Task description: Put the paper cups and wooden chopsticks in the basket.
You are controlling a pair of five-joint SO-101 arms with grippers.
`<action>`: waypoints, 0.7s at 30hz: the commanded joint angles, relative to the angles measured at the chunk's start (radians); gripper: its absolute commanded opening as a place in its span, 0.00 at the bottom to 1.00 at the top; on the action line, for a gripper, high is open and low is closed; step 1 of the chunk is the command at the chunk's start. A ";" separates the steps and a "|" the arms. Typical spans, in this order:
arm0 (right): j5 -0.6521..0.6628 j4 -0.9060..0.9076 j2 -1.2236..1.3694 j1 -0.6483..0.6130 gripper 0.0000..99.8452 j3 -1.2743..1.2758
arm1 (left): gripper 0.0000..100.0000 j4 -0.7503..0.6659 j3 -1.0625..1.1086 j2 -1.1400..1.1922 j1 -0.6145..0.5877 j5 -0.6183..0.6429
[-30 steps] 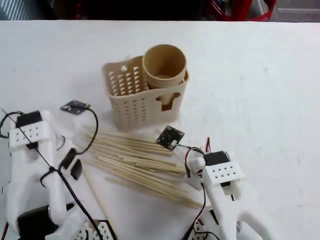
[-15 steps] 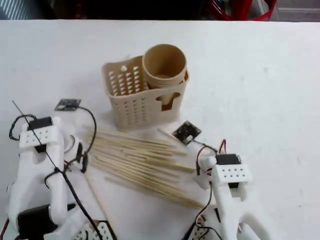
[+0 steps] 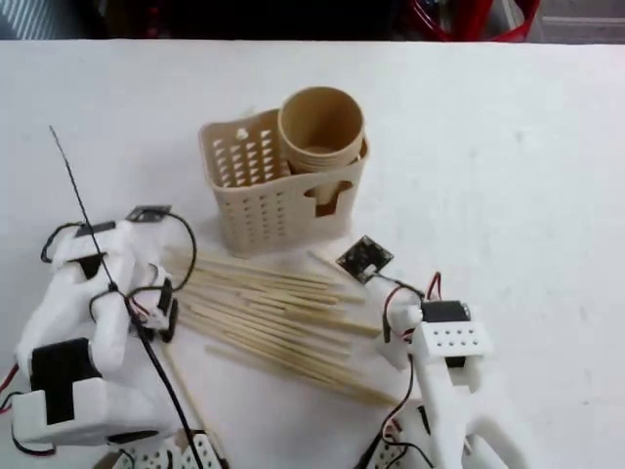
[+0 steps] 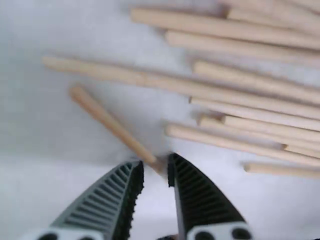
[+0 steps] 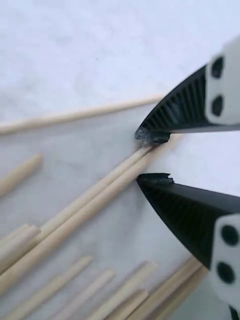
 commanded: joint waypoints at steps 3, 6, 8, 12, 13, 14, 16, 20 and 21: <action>-0.002 -0.021 -0.001 0.005 0.10 0.003 | 0.02 -0.064 -0.020 -0.015 -0.001 -0.002; -0.002 -0.022 0.001 0.005 0.10 0.003 | 0.02 -0.061 -0.044 -0.079 -0.001 0.006; -0.002 -0.022 0.002 0.005 0.10 0.003 | 0.02 -0.055 -0.069 -0.142 -0.001 0.018; -0.003 -0.022 0.004 0.004 0.10 0.003 | 0.02 -0.055 -0.157 -0.298 -0.002 0.084; -0.003 -0.024 0.004 0.004 0.10 0.003 | 0.02 -0.057 -0.189 -0.337 0.001 0.087; -0.005 -0.027 0.004 0.004 0.10 0.003 | 0.02 -0.063 -0.227 -0.374 0.002 0.094; -0.006 -0.038 0.005 0.004 0.10 0.003 | 0.02 -0.063 -0.321 -0.432 0.004 0.117; -0.008 -0.042 0.005 0.004 0.10 0.008 | 0.02 -0.054 -0.494 -0.496 0.005 0.169; -0.003 -0.044 -0.002 0.004 0.10 0.015 | 0.02 -0.048 -0.534 -0.503 0.005 0.173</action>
